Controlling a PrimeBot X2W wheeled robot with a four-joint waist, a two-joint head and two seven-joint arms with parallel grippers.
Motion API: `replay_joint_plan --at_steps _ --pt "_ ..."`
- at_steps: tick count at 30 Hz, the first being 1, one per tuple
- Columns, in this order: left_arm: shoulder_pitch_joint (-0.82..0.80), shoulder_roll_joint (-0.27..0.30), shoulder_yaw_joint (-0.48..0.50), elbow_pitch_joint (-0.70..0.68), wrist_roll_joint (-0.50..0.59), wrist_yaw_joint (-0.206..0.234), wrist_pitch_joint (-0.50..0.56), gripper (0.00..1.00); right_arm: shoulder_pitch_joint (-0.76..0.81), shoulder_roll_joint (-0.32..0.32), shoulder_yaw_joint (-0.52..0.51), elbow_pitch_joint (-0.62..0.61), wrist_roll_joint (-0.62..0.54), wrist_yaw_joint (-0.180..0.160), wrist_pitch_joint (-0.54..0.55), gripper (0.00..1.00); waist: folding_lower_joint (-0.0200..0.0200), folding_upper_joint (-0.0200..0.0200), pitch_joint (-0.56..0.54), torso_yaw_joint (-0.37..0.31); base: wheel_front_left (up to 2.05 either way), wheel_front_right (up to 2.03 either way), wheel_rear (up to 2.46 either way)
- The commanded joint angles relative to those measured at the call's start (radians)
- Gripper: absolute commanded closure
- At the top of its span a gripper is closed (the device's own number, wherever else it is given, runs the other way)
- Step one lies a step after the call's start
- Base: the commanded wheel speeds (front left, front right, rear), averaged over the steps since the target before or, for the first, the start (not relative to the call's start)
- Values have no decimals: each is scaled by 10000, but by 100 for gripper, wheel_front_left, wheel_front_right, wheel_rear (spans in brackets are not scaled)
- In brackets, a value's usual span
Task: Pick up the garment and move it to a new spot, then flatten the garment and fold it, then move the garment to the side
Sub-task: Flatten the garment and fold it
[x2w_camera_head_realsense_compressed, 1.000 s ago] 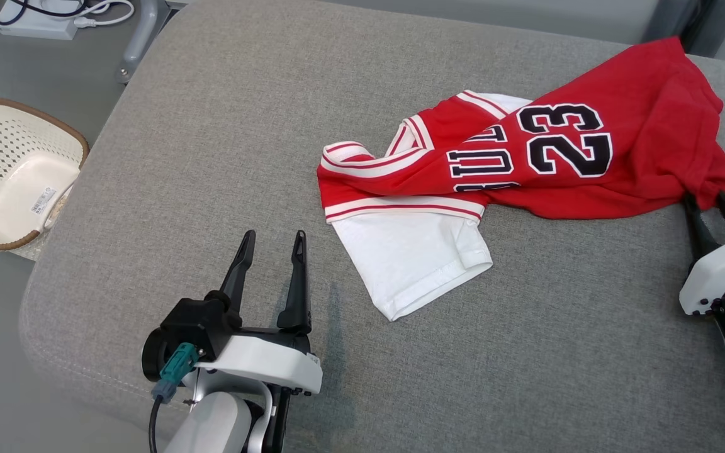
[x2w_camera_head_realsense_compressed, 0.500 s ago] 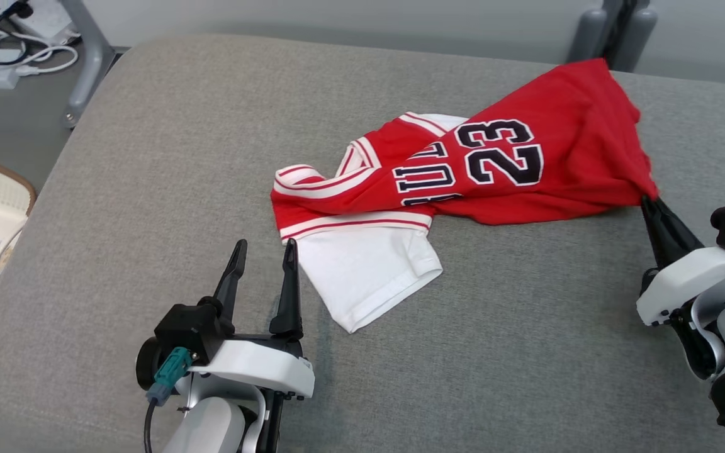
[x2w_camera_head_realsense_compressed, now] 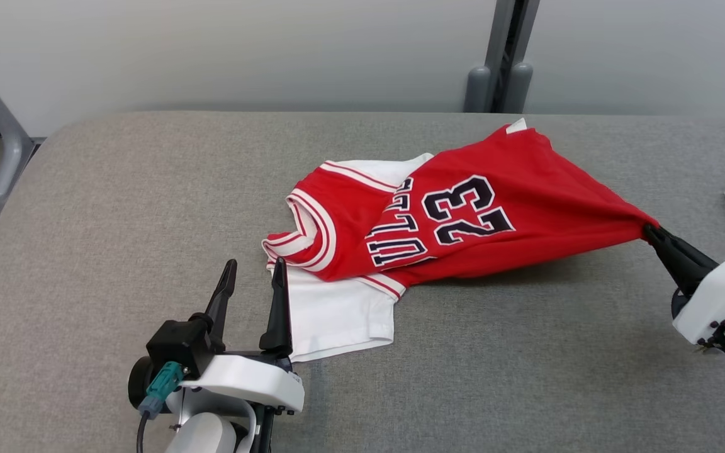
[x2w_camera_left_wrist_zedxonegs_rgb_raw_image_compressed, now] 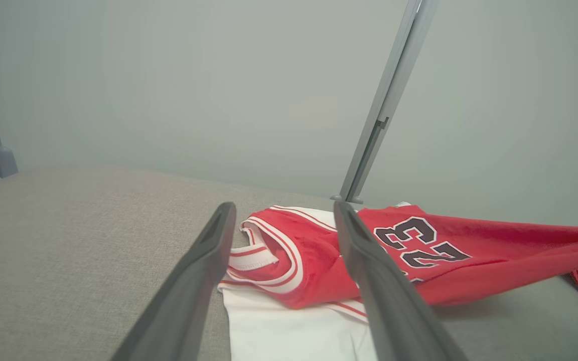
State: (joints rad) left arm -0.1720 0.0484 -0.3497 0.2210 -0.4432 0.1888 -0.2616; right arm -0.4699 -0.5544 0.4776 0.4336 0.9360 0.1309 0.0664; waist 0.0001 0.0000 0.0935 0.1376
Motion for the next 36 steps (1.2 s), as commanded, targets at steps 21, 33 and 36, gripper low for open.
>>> replay_joint_plan --at_steps 21,33,36 --pt "-725 47 -726 -139 -297 20 -45 0 -1353 -371 -880 -264 -839 -4 1902 100 -1 0 1178 1161 0 0 0" --pt "-1076 39 -1113 -289 -502 217 -45 0 -3104 291 106 4186 -2271 -4 64 0 -1 0 1770 2002 0 0 0" --pt "-1077 45 -1115 -290 -483 253 -45 0 -3379 613 266 5052 -2396 -2 -118 0 -1 0 1768 1925 0 0 0"
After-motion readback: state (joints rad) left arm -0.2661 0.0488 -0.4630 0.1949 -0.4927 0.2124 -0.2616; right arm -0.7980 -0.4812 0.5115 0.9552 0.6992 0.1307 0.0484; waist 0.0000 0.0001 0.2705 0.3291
